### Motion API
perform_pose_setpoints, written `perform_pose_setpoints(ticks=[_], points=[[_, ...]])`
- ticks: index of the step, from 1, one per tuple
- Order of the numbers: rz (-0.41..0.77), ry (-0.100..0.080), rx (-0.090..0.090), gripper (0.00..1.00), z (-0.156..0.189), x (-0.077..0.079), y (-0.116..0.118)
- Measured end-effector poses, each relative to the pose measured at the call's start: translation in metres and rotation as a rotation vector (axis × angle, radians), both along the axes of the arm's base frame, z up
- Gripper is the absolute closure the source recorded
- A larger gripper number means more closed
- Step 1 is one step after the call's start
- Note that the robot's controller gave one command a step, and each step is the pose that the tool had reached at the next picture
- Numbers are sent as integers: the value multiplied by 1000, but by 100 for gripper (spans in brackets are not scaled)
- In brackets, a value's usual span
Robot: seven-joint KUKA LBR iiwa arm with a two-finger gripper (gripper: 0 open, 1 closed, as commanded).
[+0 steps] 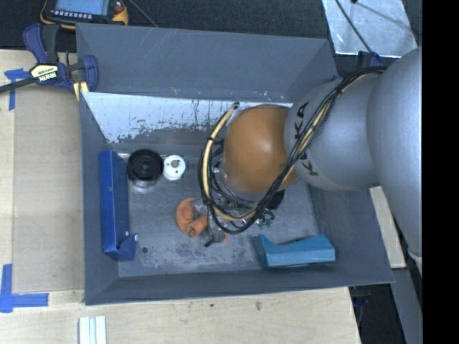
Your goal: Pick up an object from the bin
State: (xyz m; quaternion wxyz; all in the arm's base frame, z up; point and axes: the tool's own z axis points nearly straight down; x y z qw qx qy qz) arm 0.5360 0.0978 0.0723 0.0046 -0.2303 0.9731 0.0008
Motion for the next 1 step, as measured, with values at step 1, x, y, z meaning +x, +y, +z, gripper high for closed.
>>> perform_pose_setpoints(ticks=[1], points=[[0,2,0,100,0,-2,-4]])
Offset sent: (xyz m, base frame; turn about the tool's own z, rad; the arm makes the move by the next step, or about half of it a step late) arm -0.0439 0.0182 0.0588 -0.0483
